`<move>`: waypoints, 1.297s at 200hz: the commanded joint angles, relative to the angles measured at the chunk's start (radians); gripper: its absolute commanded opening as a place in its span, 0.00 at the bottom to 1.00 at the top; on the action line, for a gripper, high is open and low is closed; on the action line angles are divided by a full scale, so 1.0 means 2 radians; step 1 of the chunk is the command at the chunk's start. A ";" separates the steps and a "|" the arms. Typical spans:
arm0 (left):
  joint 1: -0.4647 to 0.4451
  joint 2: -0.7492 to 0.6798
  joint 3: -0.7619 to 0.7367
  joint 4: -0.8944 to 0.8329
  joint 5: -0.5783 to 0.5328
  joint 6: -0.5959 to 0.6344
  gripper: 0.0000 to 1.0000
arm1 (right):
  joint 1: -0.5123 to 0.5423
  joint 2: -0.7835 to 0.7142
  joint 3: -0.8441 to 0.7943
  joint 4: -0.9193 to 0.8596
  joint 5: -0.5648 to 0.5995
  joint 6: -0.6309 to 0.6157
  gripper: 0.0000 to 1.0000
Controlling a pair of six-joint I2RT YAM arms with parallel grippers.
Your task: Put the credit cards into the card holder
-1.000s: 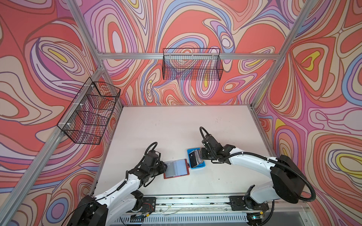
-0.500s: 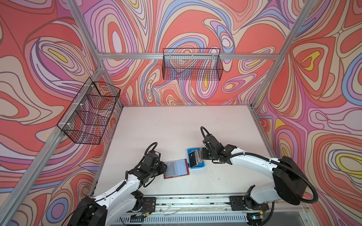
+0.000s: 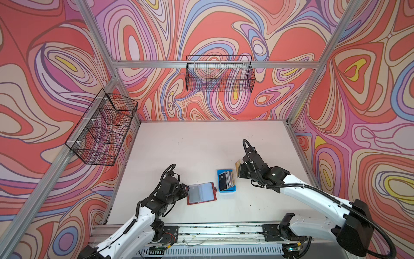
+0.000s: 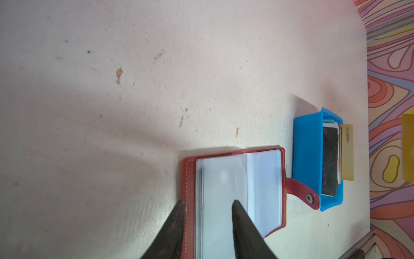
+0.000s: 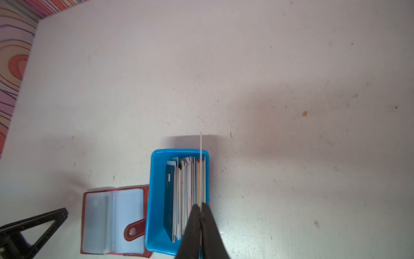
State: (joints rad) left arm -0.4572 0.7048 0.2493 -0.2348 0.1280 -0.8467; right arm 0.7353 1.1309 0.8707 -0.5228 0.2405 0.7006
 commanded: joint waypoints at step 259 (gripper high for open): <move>0.008 0.031 -0.037 0.038 0.031 -0.008 0.38 | 0.239 0.308 -0.123 0.533 0.028 0.238 0.00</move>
State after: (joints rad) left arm -0.4496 0.7551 0.1871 -0.1814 0.1837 -0.8650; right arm 1.2179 1.7260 0.6586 0.4805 0.3164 1.1126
